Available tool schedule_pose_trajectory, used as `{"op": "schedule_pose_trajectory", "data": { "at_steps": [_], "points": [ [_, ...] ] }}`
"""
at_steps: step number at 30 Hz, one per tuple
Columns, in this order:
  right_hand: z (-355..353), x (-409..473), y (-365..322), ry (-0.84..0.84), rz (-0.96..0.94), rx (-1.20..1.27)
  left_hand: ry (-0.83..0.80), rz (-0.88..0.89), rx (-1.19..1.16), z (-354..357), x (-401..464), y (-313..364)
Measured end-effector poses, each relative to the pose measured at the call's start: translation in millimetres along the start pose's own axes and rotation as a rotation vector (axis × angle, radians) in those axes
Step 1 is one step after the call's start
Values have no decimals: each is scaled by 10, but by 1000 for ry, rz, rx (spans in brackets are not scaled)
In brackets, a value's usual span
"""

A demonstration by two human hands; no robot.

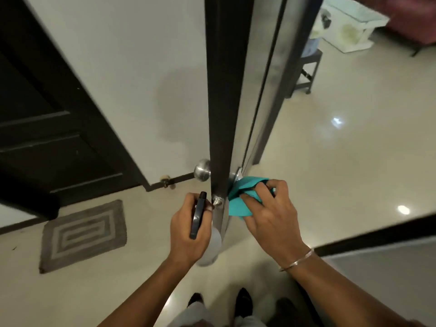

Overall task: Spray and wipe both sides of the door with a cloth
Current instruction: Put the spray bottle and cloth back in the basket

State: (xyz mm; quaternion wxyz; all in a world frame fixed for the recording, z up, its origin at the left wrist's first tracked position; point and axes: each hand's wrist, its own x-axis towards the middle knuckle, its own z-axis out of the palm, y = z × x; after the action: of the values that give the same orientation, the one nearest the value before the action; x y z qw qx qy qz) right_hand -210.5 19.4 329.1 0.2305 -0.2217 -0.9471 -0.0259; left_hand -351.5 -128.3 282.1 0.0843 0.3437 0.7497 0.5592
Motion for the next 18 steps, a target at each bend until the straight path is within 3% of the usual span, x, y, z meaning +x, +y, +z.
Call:
{"op": "schedule_pose_trajectory", "data": {
  "at_steps": [7,12,18],
  "points": [
    [-117,-461,-13,84,551,168,-260,116,-143,288,-67,191],
    [-233,-592,-221,272,985,399,-446,177,-113,534,-57,175],
    [-258,-770,-321,446,1244,520,-531,240,-165,862,-67,298]
  ]
}}
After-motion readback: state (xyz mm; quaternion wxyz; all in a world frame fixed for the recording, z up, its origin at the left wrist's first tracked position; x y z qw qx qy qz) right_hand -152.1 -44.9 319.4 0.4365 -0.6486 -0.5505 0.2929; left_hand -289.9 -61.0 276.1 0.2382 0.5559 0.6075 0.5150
